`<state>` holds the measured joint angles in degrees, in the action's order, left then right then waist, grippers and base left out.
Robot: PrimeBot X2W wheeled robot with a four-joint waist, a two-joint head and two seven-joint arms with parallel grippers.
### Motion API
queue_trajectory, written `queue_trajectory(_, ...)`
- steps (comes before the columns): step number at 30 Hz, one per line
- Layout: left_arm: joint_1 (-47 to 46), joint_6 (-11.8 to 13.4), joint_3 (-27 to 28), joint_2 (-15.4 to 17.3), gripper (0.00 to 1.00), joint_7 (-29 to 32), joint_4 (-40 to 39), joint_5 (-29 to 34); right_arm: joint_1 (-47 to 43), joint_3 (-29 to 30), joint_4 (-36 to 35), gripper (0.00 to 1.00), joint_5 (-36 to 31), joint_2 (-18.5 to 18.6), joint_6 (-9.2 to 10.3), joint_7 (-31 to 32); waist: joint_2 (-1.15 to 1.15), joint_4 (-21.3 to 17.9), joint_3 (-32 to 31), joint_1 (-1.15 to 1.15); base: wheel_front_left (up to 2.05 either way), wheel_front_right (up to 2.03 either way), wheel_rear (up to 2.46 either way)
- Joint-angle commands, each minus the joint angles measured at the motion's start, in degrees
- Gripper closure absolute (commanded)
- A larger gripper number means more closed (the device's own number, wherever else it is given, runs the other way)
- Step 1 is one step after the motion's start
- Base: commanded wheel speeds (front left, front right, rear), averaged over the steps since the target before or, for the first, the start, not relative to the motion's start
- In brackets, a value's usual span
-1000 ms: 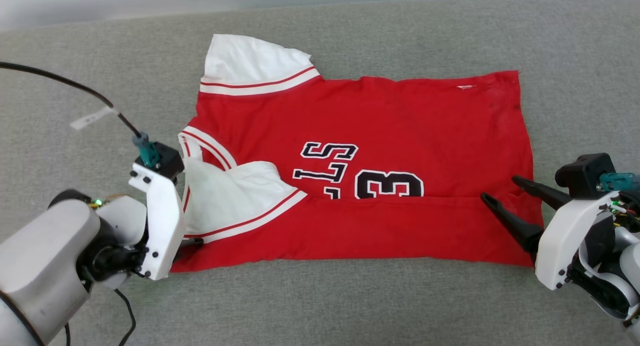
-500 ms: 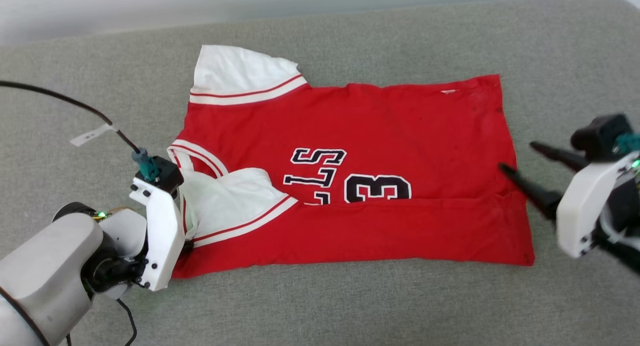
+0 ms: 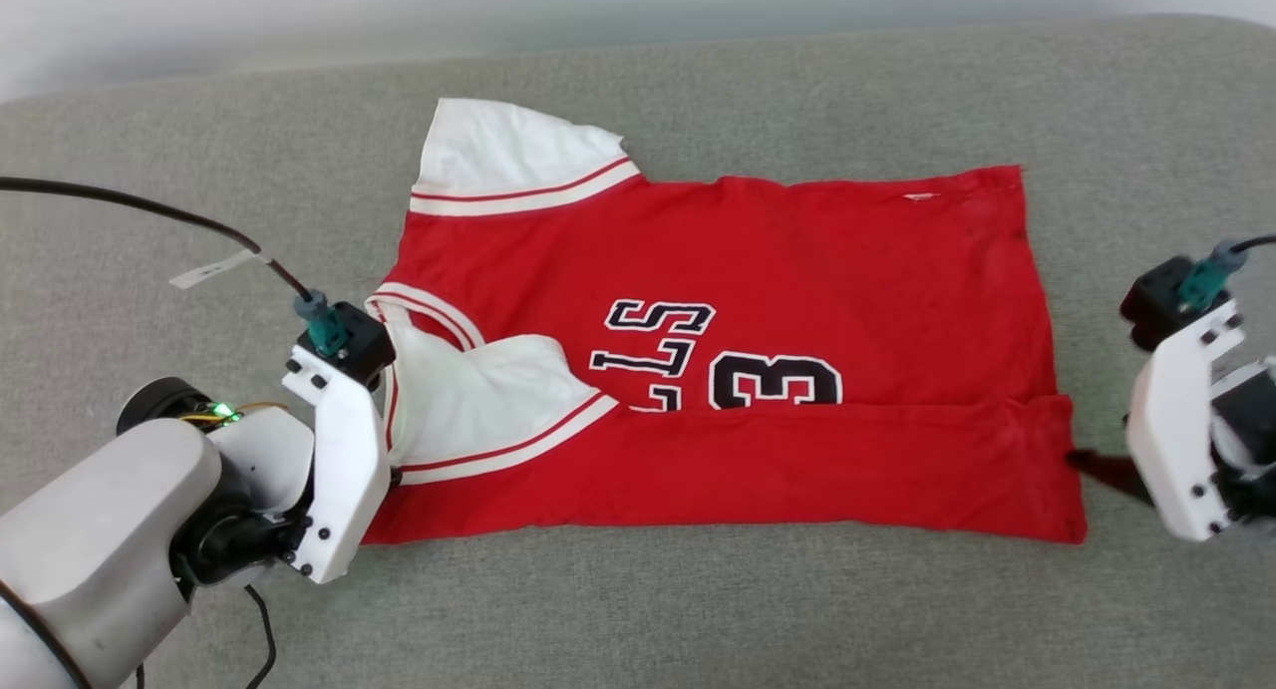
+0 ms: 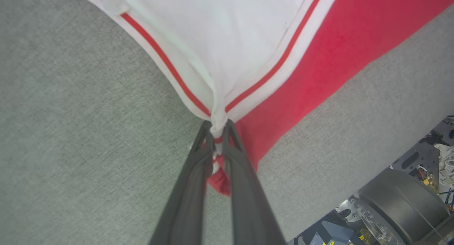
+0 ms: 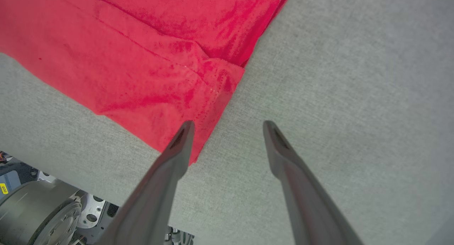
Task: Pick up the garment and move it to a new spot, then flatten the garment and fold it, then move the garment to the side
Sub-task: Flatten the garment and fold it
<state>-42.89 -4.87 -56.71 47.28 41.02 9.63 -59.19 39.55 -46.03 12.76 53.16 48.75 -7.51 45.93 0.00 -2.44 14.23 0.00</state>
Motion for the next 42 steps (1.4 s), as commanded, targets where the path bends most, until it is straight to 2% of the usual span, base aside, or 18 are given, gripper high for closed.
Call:
queue_trajectory(1, -0.56, 0.32, -0.12, -0.17, 1.0, 0.07, -0.49, 0.32, -1.0, -0.17, 1.44, 0.0, 0.23, -1.45, 0.04, -0.38, 0.0, 0.52, 0.68, 0.0, 0.0, 0.0, 0.0)
queue_trajectory(5, -1.03, 0.56, -0.19, -0.27, 1.0, 0.03, -1.66, 0.9, -2.88, -0.15, 6.4, 0.0, 1.01, -5.73, 0.04, -3.25, 0.0, 1.25, 2.13, 0.0, 0.0, 0.0, 0.0)
queue_trajectory(13, -0.03, 0.8, -0.02, 0.1, 1.0, -0.98, -1.74, 0.61, -6.83, -5.02, 13.48, 0.0, 1.53, -12.61, 0.04, -6.63, 0.0, 1.61, 3.61, 0.0, 0.0, 0.0, 0.0)
queue_trajectory(14, 0.25, 0.8, 0.0, 0.11, 1.0, -1.11, -1.61, 0.49, -6.64, -5.27, 13.45, 0.11, 1.53, -12.93, 0.03, -7.73, 0.0, 1.52, 3.51, 0.0, 0.0, 0.0, 0.0)
queue_trajectory(15, 0.53, 0.83, 0.04, 0.15, 1.0, -1.32, -1.49, 0.31, -6.24, -5.5, 13.36, 0.71, 1.3, -12.95, 0.03, -8.81, 0.0, 1.4, 3.3, 0.0, 0.0, 0.0, 0.0)
queue_trajectory(16, 0.79, 0.9, 0.12, 0.18, 1.0, -1.62, -1.36, 0.08, -5.74, -5.72, 13.26, 1.0, 1.1, -12.72, 0.03, -9.79, 0.0, 1.27, 2.96, 0.0, 0.0, 0.0, 0.0)
queue_trajectory(25, 4.65, 1.01, 0.46, 2.52, 1.0, -2.59, -2.48, -2.64, -2.55, -5.84, 8.94, 1.0, 2.47, -5.98, 0.04, -16.73, 0.0, 0.36, -2.92, 0.0, 0.0, 0.0, 0.0)
queue_trajectory(35, 11.26, 3.64, -0.24, 6.53, 1.0, -3.78, -10.03, -5.19, -7.32, -6.15, -0.16, 1.0, 5.24, 3.46, 0.05, -17.23, 0.0, 0.38, -4.72, 0.0, 0.0, 0.0, 0.0)
queue_trajectory(38, 12.41, 4.21, -0.32, 6.92, 1.0, -4.58, -10.25, -5.37, -9.33, -5.38, -0.54, 1.0, 6.1, 4.3, 0.06, -16.74, 0.0, 0.23, -4.01, 0.0, 0.0, 0.0, 0.0)
queue_trajectory(42, 13.2, 4.54, -0.61, 7.18, 1.0, -5.46, -9.11, -4.52, -11.42, -5.2, 0.84, 1.0, 5.49, 2.45, 0.07, -16.33, 0.0, -0.08, -3.01, 0.0, 0.0, 0.0, 0.0)
